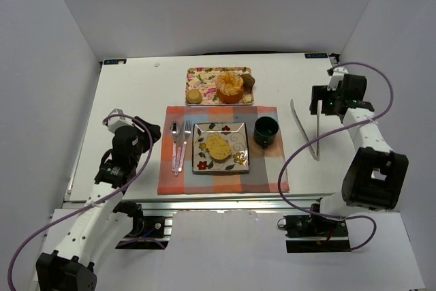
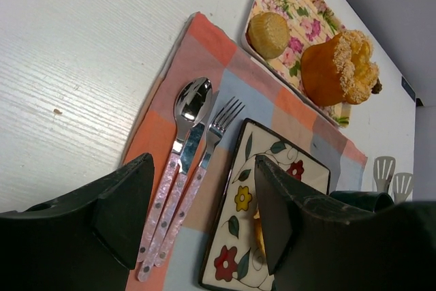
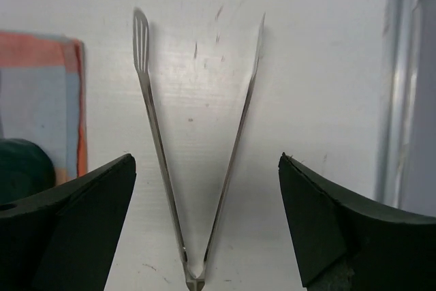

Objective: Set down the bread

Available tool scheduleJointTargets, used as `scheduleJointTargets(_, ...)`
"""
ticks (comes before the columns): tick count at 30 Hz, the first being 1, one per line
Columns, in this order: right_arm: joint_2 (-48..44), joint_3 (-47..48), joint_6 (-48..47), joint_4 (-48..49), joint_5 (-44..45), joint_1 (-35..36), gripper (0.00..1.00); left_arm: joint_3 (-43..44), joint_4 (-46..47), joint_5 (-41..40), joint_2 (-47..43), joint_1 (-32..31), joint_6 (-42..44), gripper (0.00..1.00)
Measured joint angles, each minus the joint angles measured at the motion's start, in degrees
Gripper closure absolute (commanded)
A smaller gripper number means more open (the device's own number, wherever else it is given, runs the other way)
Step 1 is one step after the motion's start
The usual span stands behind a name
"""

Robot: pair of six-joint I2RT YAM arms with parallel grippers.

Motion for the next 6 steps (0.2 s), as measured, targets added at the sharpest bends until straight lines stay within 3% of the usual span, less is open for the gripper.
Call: scheduleJointTargets(6, -4.2, 8.1, 0.2, -2.3, 0.1, 1.0, 0.10, 0.0, 1.0, 0.2, 0.9, 0.0, 0.1, 0.30)
